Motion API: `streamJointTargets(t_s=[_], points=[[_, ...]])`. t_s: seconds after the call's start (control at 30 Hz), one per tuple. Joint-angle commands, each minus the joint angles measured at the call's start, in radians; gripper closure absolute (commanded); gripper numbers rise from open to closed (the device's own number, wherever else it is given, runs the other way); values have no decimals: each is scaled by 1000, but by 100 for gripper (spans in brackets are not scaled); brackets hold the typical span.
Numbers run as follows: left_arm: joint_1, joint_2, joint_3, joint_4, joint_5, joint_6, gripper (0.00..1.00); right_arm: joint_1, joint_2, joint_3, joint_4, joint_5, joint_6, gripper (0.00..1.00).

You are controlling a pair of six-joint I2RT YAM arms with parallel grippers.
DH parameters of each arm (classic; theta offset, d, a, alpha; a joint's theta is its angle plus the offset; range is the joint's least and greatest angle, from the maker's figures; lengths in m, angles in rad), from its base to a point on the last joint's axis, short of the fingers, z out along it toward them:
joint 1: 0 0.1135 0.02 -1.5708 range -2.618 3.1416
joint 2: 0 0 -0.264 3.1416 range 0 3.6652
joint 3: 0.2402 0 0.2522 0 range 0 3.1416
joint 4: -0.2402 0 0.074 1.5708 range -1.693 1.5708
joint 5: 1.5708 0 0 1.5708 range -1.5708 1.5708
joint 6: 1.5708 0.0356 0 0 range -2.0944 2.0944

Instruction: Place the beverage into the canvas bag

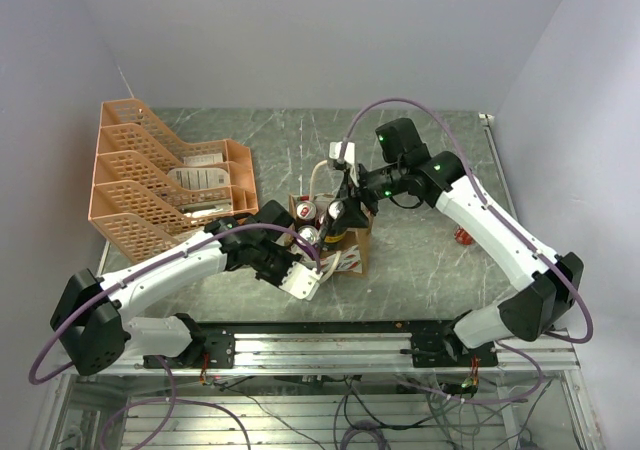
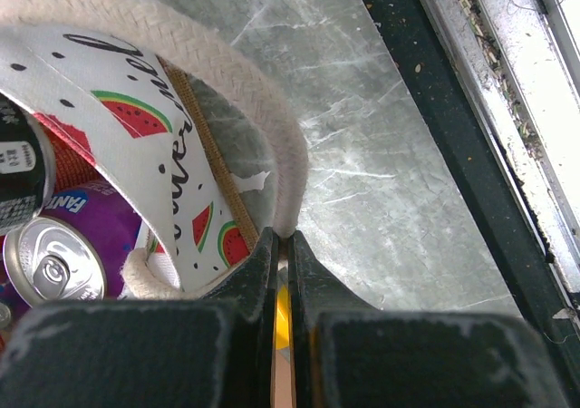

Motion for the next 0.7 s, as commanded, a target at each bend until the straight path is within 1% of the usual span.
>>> streamJointTargets(t_s=[0.0,0.2,0.67], points=[[-15,7,15,-24,37,-6,93,14,-16,-4,40,6,-24,100],[-14,4,18,-28,42,-8,93,36,-7,-17,29,41,-36,100],[-15,-6,20,-31,57,-21,93,115,63,-111,114,144,-42,100]])
